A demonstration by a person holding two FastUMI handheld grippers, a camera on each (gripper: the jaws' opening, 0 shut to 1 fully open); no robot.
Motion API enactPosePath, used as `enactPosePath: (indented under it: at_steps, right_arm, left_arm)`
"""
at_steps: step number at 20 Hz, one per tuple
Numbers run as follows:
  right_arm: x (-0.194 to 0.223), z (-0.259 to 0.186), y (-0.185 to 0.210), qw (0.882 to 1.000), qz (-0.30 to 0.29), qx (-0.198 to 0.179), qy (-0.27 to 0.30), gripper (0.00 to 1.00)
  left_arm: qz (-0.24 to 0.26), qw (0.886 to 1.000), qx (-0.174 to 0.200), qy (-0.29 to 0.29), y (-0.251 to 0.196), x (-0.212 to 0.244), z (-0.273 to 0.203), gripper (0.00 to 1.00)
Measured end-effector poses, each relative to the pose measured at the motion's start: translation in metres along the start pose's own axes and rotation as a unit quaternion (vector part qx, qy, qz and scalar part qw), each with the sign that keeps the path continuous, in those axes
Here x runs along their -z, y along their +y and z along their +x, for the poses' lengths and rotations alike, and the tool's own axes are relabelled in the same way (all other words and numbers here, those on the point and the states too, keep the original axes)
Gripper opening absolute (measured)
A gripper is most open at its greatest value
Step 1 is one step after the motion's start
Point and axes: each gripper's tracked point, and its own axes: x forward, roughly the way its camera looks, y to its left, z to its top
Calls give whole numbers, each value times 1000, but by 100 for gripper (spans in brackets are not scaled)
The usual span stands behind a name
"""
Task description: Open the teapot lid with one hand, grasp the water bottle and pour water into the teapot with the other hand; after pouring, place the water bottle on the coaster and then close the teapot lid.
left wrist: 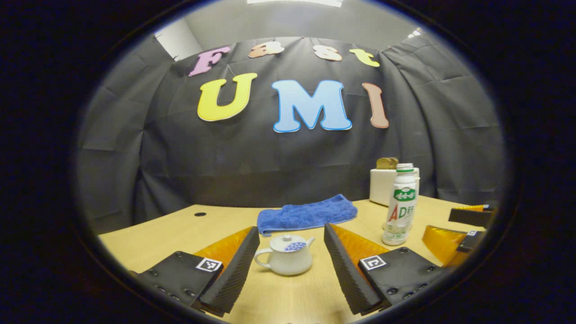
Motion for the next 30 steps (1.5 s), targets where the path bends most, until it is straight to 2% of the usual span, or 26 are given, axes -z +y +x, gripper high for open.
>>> enactPosePath:
  at_steps: [6,9,11,12,13,14,17,18,19,20,21,23,26,27,29,30]
  right_arm:
    - [-19,11,-4,1000,-6,3,-16,96]
    - [-20,17,-4,1000,-3,1,-12,96]
    - [-22,20,-6,1000,-3,1,-12,96]
    - [-24,22,-7,1000,-6,2,-13,96]
    - [-26,23,-8,1000,-9,3,-15,96]
    - [-27,24,-9,1000,-11,4,-18,96]
    - [-25,29,-10,1000,-7,4,-14,96]
    - [-23,31,-11,1000,-4,3,-8,96]
    - [-21,34,-11,1000,-3,2,-4,96]
    - [-19,36,-12,1000,-6,1,-1,96]
    - [-18,38,-14,1000,-10,1,0,96]
    - [-16,40,-14,1000,-11,-1,1,96]
    - [-18,45,-19,1000,-19,4,-6,96]
    - [-19,46,-20,1000,-20,4,-9,96]
    - [-20,51,-20,1000,-23,4,-11,96]
    - [-20,54,-20,1000,-25,4,-10,96]
  left_arm:
    - [-35,998,14,47,8,21,61,100]
    - [-28,998,9,47,14,21,76,99]
    - [-24,998,13,58,12,29,84,94]
    - [-17,997,14,71,11,38,88,84]
    - [-12,996,16,88,11,48,88,80]
    - [-16,997,23,78,9,42,89,76]
    - [-10,996,27,81,4,44,89,46]
    - [-2,997,28,78,5,44,90,53]
    - [-4,996,34,78,3,43,91,48]
    - [-8,996,41,73,1,42,91,35]
    - [-14,997,38,69,4,37,88,31]
    - [-25,997,42,67,4,38,90,17]
    - [-49,997,42,36,12,11,82,11]
    - [-48,998,39,22,15,1,76,18]
    - [-53,998,42,0,15,-18,61,18]
    - [-58,997,48,-6,13,-25,53,14]
